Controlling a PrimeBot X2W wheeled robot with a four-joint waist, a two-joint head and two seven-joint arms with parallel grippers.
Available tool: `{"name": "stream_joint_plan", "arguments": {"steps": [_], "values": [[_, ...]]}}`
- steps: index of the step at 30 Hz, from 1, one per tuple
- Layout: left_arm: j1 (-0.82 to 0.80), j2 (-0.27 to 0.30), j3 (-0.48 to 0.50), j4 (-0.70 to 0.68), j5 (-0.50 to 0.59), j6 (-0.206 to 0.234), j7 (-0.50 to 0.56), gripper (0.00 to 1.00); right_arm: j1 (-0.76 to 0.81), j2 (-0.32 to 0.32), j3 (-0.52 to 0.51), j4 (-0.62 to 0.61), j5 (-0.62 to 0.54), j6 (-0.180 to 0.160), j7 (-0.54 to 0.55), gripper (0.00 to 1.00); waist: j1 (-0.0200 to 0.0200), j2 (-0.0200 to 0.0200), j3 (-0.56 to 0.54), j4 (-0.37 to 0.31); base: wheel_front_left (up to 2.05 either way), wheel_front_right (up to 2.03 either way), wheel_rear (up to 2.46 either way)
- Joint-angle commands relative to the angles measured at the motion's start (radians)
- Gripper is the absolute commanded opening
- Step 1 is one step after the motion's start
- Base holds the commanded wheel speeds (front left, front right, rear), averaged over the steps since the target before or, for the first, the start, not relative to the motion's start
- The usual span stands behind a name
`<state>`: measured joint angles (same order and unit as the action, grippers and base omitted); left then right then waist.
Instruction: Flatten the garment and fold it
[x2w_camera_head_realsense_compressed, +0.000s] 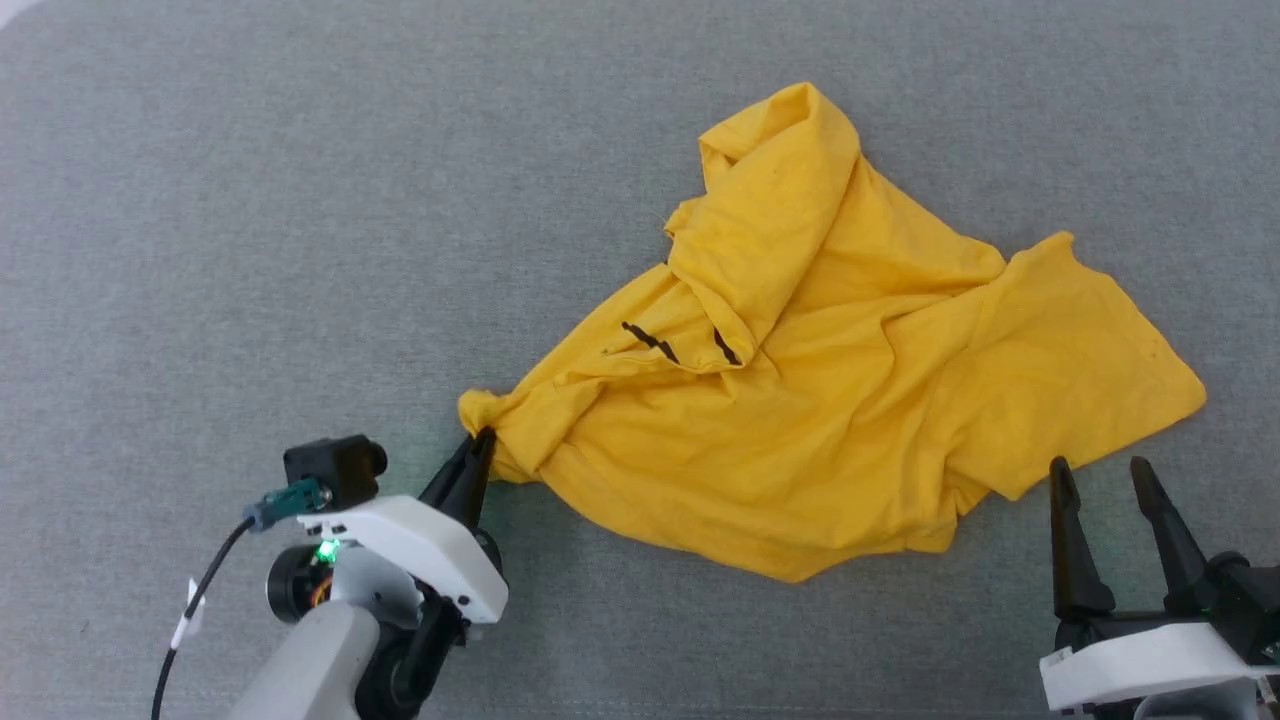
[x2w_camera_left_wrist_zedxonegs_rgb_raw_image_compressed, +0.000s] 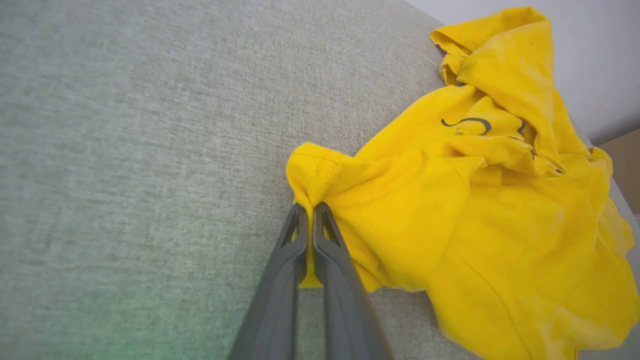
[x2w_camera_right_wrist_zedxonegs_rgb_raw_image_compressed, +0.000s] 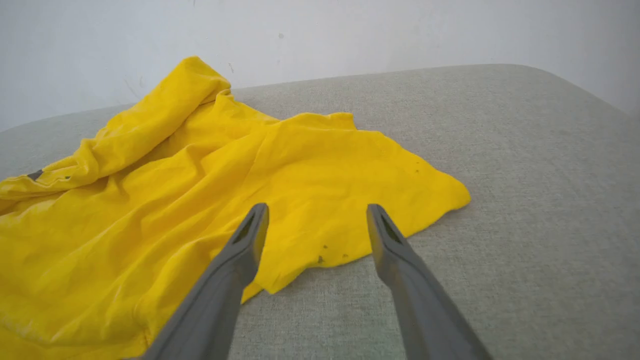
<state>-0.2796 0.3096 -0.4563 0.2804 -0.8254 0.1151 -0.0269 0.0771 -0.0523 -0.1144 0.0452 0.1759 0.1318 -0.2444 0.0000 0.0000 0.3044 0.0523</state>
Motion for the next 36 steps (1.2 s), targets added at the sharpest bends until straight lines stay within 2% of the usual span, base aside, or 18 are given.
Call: {"name": "stream_joint_plan", "arguments": {"steps": [1,2,6,10,16,25,30,36], "values": [[0.023,0.003,0.007,-0.003,-0.009,0.009,-0.008,0.42,0.009,0.002,0.001,-0.001,-0.006,-0.001,0.005,1.0,0.0,0.0,-0.008,0.008,0.0,0.0,0.0],[0.026,0.0,0.012,-0.015,-0.011,0.011,-0.018,1.0,0.01,0.002,0.002,-0.002,-0.007,-0.001,0.008,1.0,0.0,0.0,-0.011,0.011,0.0,0.0,0.0],[0.013,0.002,0.017,-0.071,0.004,0.014,-0.048,1.0,0.014,0.002,0.007,-0.004,-0.01,-0.001,0.017,1.0,0.0,0.0,-0.027,0.015,0.0,0.0,0.0],[-0.034,0.032,-0.004,-0.158,0.061,0.022,-0.044,1.0,0.02,0.002,0.011,-0.005,-0.009,-0.001,0.022,1.0,0.0,0.0,-0.04,0.013,0.0,0.0,0.0],[-0.155,0.067,-0.105,-0.228,0.179,0.02,0.059,1.0,0.022,0.002,0.024,-0.002,-0.002,-0.001,0.021,1.0,0.0,0.0,-0.038,-0.003,0.0,0.0,0.0],[-0.336,0.069,-0.328,-0.099,0.357,-0.068,0.267,1.0,-0.001,0.002,0.036,0.013,0.012,-0.001,0.013,1.0,0.0,0.0,0.004,-0.044,0.0,0.0,0.0],[-0.391,0.053,-0.38,-0.011,0.399,-0.1,0.294,1.0,-0.013,0.002,0.037,0.021,0.016,-0.001,0.006,1.0,0.0,0.0,0.027,-0.062,0.0,0.0,0.0],[-0.424,0.026,-0.384,0.084,0.391,-0.124,0.264,1.0,-0.024,0.002,0.037,0.029,0.018,-0.001,0.0,1.0,0.0,0.0,0.042,-0.072,0.0,0.0,0.0]]}}
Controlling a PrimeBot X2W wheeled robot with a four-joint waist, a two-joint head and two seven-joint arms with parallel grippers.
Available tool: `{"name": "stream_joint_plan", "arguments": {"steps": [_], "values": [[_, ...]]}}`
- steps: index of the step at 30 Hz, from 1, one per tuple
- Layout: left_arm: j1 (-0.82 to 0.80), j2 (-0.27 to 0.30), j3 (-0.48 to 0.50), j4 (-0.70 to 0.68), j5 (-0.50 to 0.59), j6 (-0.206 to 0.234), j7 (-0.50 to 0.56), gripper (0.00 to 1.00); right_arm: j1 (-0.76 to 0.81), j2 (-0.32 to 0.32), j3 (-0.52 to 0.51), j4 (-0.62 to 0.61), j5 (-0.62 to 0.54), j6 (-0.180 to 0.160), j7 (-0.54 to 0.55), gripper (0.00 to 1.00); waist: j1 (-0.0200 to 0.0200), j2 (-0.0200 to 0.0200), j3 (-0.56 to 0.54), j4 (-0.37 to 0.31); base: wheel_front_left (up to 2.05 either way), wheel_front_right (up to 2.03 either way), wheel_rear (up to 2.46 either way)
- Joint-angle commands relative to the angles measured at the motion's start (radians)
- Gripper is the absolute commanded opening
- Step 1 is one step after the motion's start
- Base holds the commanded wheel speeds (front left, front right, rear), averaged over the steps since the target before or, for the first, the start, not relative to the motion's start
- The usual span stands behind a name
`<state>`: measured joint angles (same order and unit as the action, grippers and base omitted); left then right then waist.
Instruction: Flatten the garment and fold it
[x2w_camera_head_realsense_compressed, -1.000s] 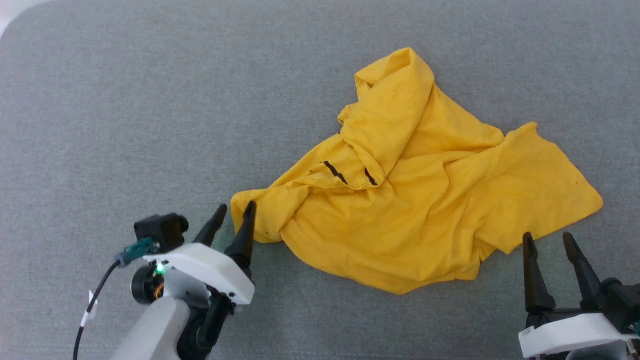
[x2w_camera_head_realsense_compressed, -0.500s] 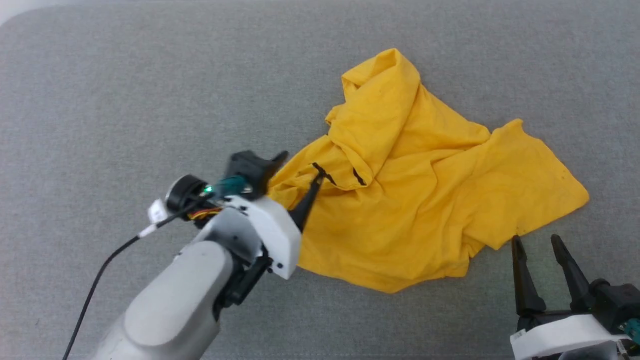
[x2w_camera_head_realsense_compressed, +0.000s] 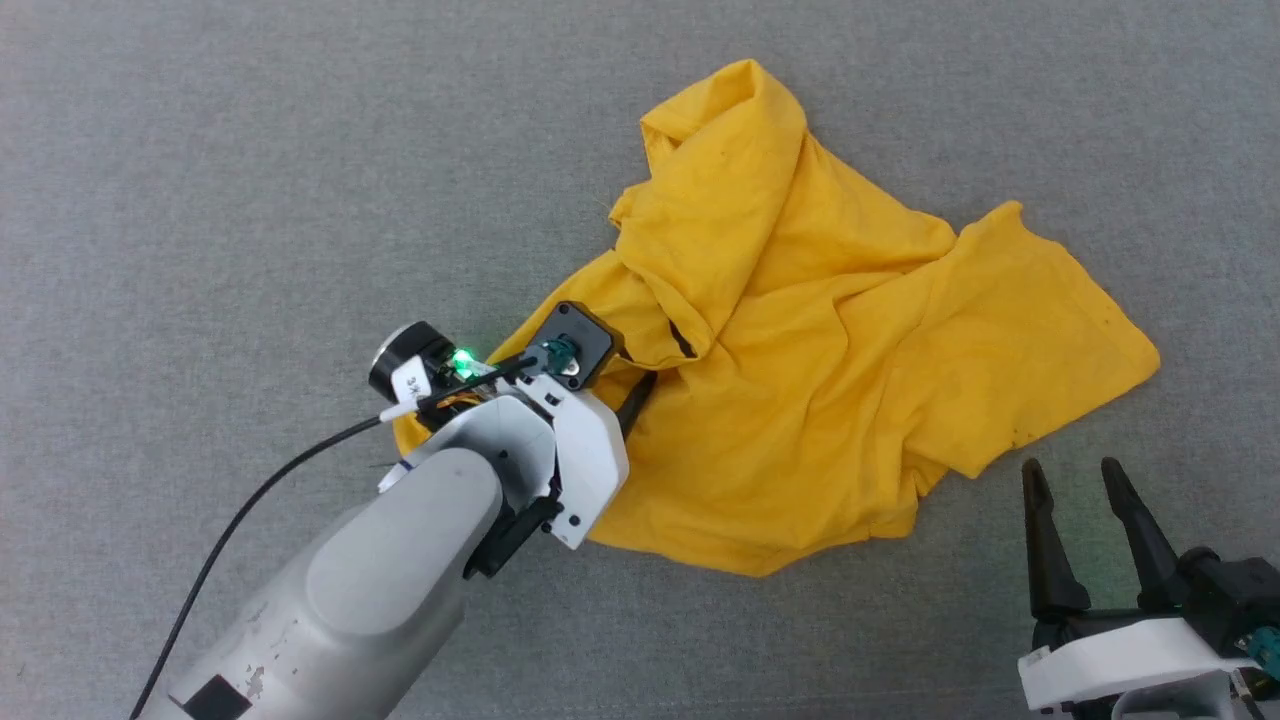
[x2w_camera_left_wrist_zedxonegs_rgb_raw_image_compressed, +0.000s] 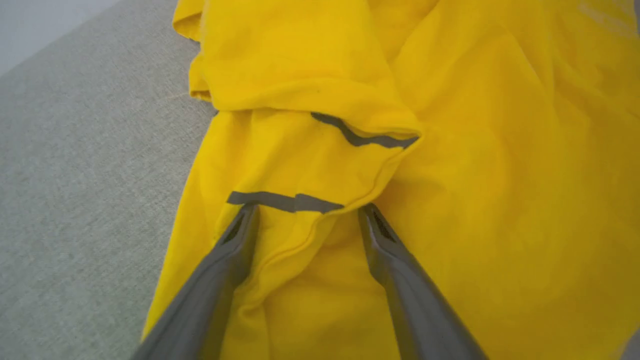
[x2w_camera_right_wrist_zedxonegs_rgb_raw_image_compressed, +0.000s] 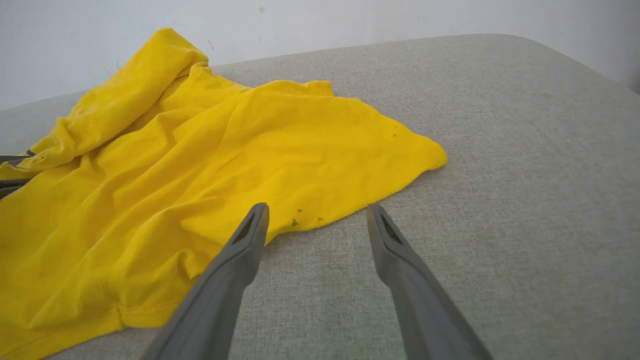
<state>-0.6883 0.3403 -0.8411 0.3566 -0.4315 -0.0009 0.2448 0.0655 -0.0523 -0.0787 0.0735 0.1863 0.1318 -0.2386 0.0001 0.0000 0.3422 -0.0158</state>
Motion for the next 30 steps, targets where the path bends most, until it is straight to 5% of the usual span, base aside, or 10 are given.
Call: {"name": "stream_joint_plan", "arguments": {"steps": [1,2,3,4,14,26,28,29,30], "values": [[-0.019,-0.011,0.006,0.018,-0.007,-0.008,-0.022,1.0,-0.013,0.002,0.001,0.001,0.008,-0.001,-0.007,1.0,-0.0001,0.0,0.005,-0.005,0.0,0.0,0.0],[-0.023,-0.017,0.011,0.027,-0.01,-0.007,-0.04,0.45,-0.015,0.002,0.001,0.002,0.008,-0.001,-0.008,1.0,-0.0001,0.0,0.005,-0.005,0.0,0.0,0.0],[-0.026,-0.025,0.019,0.033,-0.017,-0.008,-0.061,0.45,-0.015,0.002,-0.001,0.003,0.008,-0.001,-0.008,1.0,-0.0001,0.0,0.005,-0.005,0.0,0.0,0.0],[-0.029,-0.033,0.027,0.036,-0.025,-0.009,-0.081,0.0,-0.015,0.002,-0.004,0.003,0.008,-0.001,-0.009,1.0,-0.0001,0.0,0.004,-0.004,0.0,0.0,0.0],[-0.052,-0.082,0.169,0.012,-0.189,-0.017,-0.164,0.0,-0.012,0.002,-0.014,0.002,0.003,-0.001,-0.011,1.0,-0.0001,0.0,0.006,0.01,0.0,0.0,0.0],[-0.133,-0.032,0.382,0.241,-0.274,0.114,-0.273,0.02,-0.04,0.002,-0.004,-0.019,-0.012,-0.001,0.0,1.0,-0.0001,0.0,0.117,-0.014,0.0,0.0,0.0],[-0.146,-0.042,0.39,0.291,-0.282,0.117,-0.28,0.24,-0.049,0.002,0.001,-0.02,-0.013,-0.001,0.0,1.0,-0.0001,0.0,0.134,-0.021,0.0,0.0,0.0],[-0.153,-0.047,0.39,0.312,-0.283,0.115,-0.284,0.45,-0.054,0.002,0.002,-0.021,-0.013,-0.001,0.0,1.0,-0.0001,0.0,0.14,-0.022,0.0,0.0,0.0],[-0.162,-0.051,0.39,0.329,-0.284,0.112,-0.291,1.0,-0.057,0.002,0.001,-0.021,-0.014,-0.001,-0.001,1.0,-0.0001,0.0,0.146,-0.021,0.0,0.0,0.0]]}}
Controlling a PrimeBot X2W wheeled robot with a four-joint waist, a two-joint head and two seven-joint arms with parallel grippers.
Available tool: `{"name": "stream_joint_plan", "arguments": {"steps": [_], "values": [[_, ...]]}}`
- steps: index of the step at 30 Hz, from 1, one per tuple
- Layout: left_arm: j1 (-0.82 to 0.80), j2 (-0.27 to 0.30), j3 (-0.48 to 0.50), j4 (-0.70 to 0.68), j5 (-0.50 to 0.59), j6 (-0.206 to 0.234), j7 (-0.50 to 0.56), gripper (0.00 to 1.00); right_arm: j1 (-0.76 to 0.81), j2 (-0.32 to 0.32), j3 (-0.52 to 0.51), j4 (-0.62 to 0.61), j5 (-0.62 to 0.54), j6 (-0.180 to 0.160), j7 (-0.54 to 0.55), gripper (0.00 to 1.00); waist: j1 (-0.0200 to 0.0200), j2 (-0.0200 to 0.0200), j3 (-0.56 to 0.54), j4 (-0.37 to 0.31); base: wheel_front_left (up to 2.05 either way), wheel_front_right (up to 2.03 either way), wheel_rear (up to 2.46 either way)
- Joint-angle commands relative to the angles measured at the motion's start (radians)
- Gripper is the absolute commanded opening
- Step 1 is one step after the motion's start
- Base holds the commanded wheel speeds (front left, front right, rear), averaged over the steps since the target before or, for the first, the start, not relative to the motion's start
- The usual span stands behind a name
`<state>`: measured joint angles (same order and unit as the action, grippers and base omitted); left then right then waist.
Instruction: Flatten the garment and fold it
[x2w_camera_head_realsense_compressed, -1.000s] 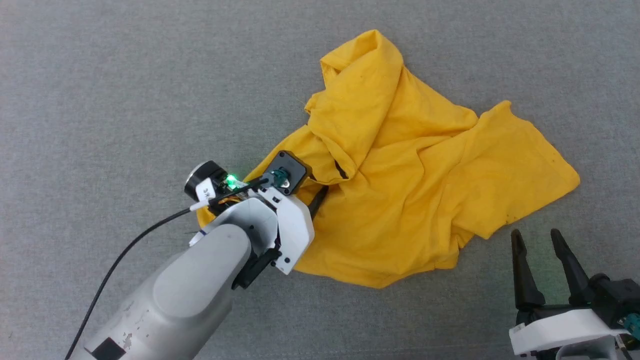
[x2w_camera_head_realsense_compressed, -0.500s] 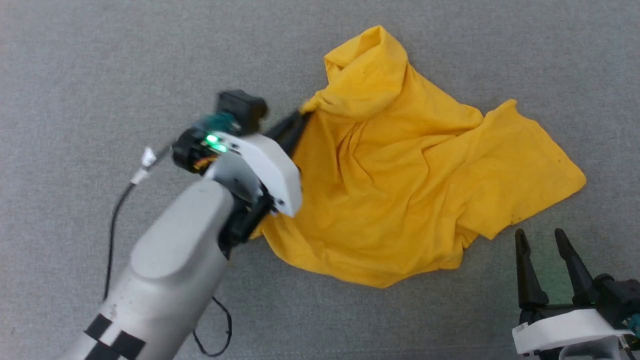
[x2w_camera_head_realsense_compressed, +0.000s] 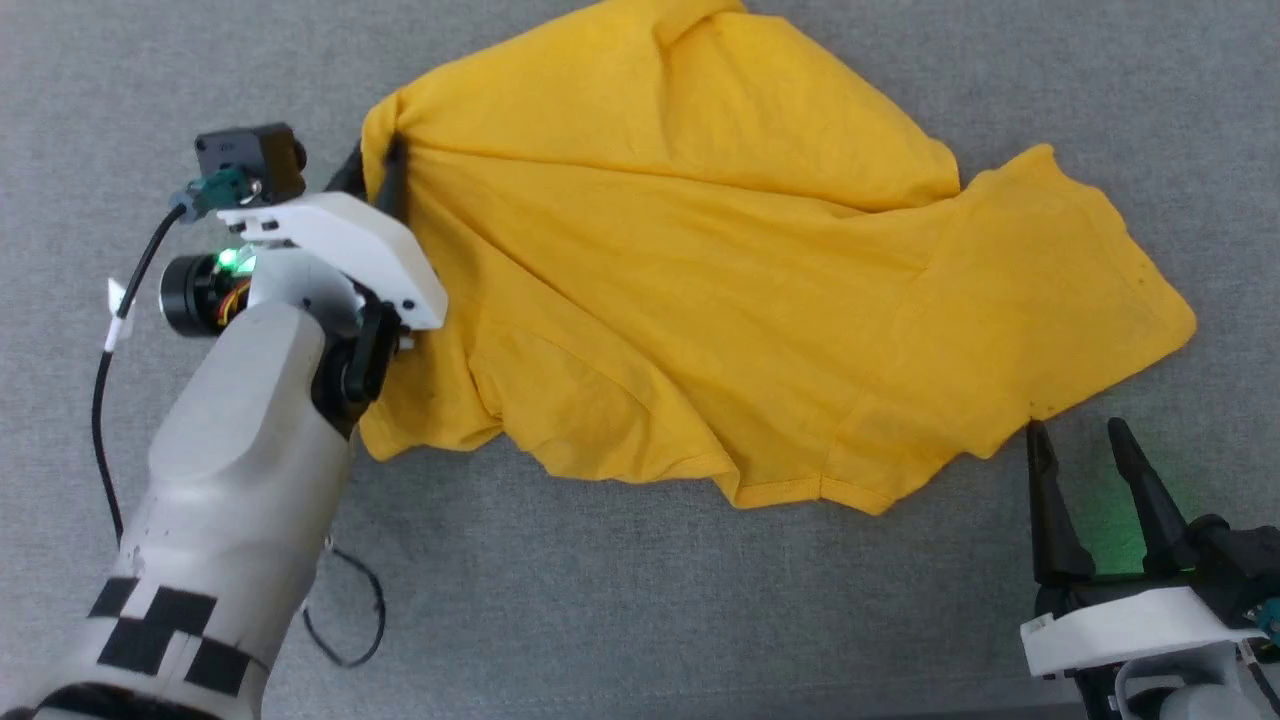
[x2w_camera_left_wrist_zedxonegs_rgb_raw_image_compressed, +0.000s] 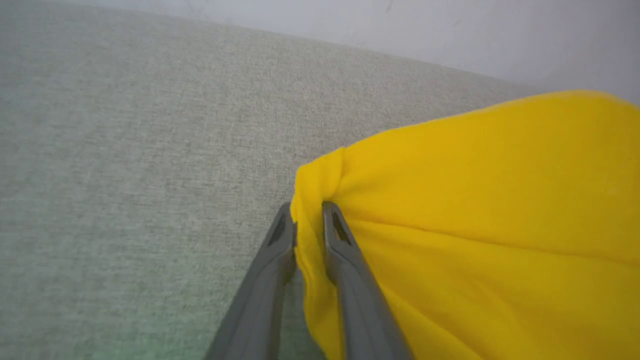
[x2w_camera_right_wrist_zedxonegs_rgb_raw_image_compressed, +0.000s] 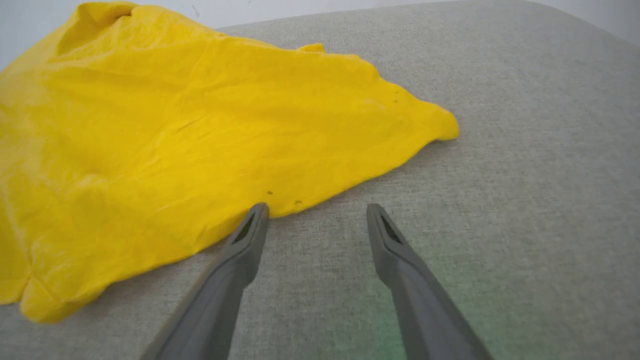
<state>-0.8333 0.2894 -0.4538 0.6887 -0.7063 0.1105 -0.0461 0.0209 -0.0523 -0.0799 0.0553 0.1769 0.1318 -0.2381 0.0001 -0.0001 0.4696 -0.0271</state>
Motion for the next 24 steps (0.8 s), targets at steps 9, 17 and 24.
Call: {"name": "stream_joint_plan", "arguments": {"steps": [9,17,24], "values": [[-0.043,-0.042,-0.023,0.019,0.008,-0.071,-0.125,1.0,-0.013,0.002,-0.006,0.015,-0.013,-0.001,-0.002,1.0,-0.0001,0.0001,-0.024,0.033,0.0,0.0,0.0],[0.118,-0.013,-0.027,-0.219,0.056,-0.019,-0.198,1.0,0.025,0.002,-0.008,0.028,-0.012,-0.001,0.003,1.0,-0.0001,0.0001,-0.134,0.063,0.0,0.0,0.0],[0.384,0.073,-0.022,-0.465,0.116,0.115,-0.208,1.0,0.06,0.002,0.003,0.024,-0.005,-0.001,0.01,1.0,-0.0001,0.0001,-0.206,0.058,0.0,0.0,0.0]]}}
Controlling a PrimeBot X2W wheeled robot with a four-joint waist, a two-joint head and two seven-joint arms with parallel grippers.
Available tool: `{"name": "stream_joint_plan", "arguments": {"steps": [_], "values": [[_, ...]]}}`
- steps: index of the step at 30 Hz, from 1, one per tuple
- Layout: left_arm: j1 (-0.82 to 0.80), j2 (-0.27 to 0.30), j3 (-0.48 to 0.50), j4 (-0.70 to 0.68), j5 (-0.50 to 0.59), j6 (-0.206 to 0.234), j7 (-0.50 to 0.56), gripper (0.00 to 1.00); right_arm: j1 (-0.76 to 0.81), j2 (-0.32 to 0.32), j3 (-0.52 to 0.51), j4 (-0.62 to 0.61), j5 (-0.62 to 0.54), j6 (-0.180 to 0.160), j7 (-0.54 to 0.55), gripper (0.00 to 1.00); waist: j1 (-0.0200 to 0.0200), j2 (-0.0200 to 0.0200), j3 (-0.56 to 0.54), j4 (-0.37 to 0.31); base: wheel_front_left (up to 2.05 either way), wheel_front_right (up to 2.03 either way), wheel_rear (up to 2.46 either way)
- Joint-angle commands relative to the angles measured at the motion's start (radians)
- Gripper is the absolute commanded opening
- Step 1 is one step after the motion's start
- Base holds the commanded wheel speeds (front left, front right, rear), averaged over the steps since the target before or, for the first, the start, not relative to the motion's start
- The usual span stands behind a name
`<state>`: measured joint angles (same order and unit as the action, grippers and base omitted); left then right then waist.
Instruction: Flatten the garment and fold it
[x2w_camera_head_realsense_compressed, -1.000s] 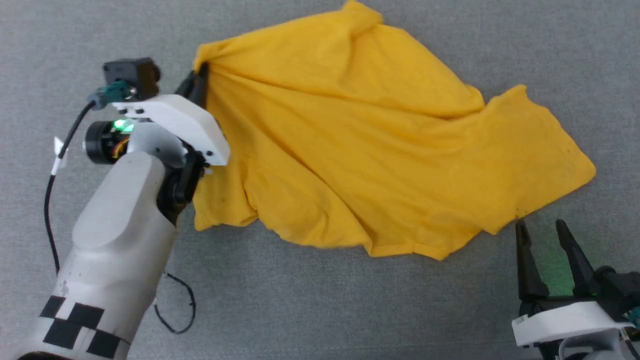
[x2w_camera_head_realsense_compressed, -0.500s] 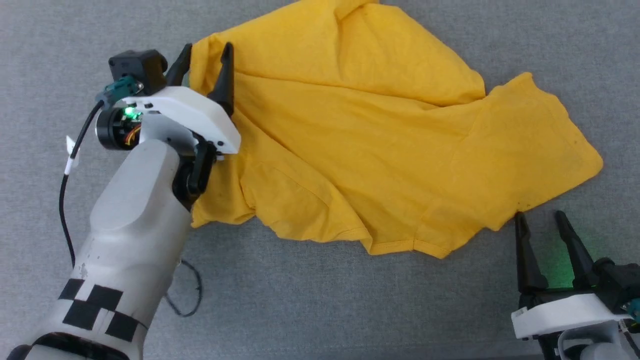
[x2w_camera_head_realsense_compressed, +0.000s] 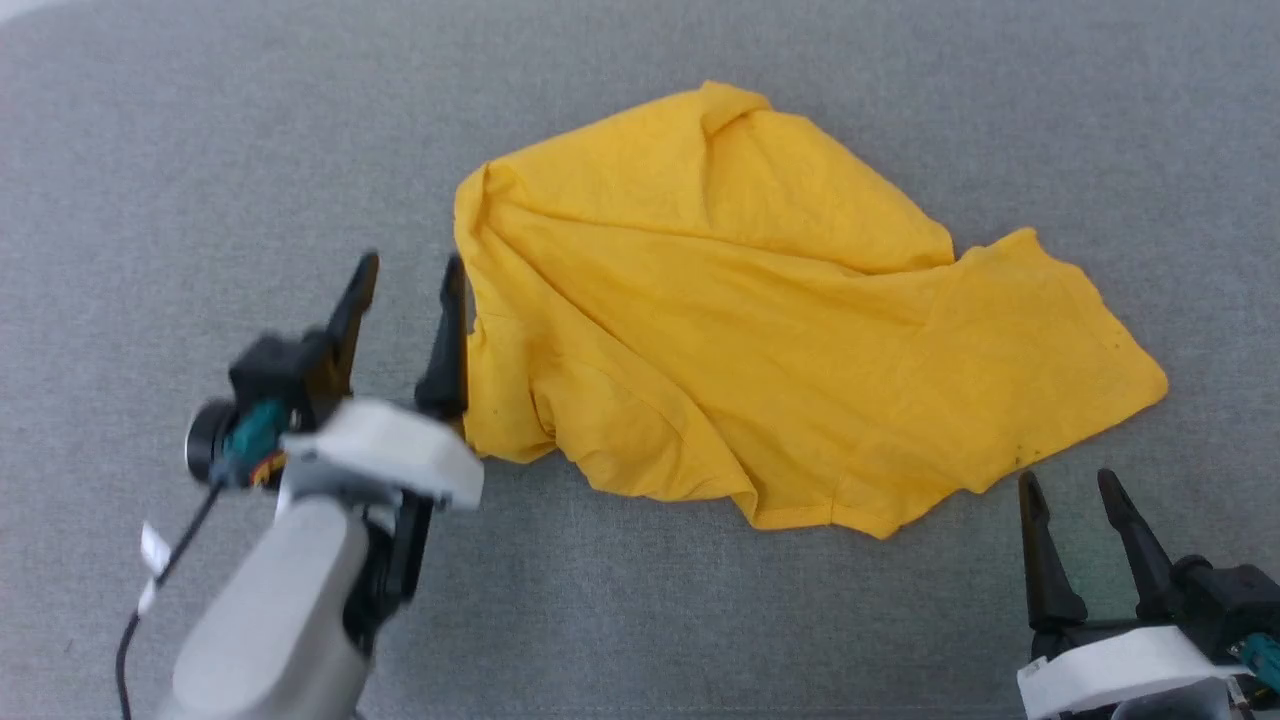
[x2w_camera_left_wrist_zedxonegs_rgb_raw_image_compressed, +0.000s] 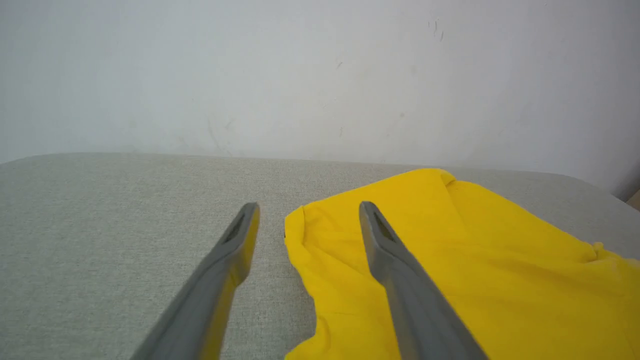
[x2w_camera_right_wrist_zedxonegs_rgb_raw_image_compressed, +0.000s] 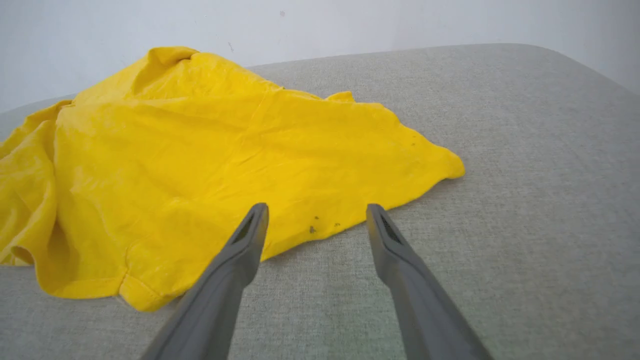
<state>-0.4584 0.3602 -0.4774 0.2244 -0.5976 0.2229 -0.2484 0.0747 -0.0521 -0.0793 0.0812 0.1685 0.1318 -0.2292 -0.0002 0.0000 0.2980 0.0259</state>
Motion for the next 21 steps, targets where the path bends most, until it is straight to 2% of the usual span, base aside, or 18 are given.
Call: {"name": "stream_joint_plan", "arguments": {"steps": [1,5,7,12,21], "values": [[0.05,0.011,0.01,-0.041,0.017,0.021,-0.008,1.0,0.01,0.002,0.002,-0.006,0.004,-0.001,0.001,1.0,0.0002,0.0,-0.038,0.004,0.0,0.0,0.0],[0.219,0.004,0.083,-0.215,0.075,0.081,-0.013,1.0,0.019,0.002,0.001,-0.019,0.007,-0.001,0.002,1.0,0.0002,0.0,-0.05,0.0,0.0,0.0,0.0],[0.306,-0.011,0.12,-0.28,0.117,0.09,-0.013,1.0,0.023,0.002,0.0,-0.022,0.007,-0.001,0.003,1.0,0.0002,0.0,-0.058,-0.003,0.0,0.0,0.0],[0.47,-0.04,0.168,-0.323,0.212,0.07,-0.013,1.0,0.033,0.002,-0.01,-0.022,0.007,-0.001,0.001,1.0,0.0002,0.0,-0.085,-0.002,0.0,0.0,0.0],[0.594,-0.123,0.208,-0.301,0.289,0.006,-0.013,1.0,0.059,0.002,-0.009,-0.007,0.019,-0.001,0.0,1.0,0.0002,0.0,-0.149,0.004,0.0,0.0,0.0]]}}
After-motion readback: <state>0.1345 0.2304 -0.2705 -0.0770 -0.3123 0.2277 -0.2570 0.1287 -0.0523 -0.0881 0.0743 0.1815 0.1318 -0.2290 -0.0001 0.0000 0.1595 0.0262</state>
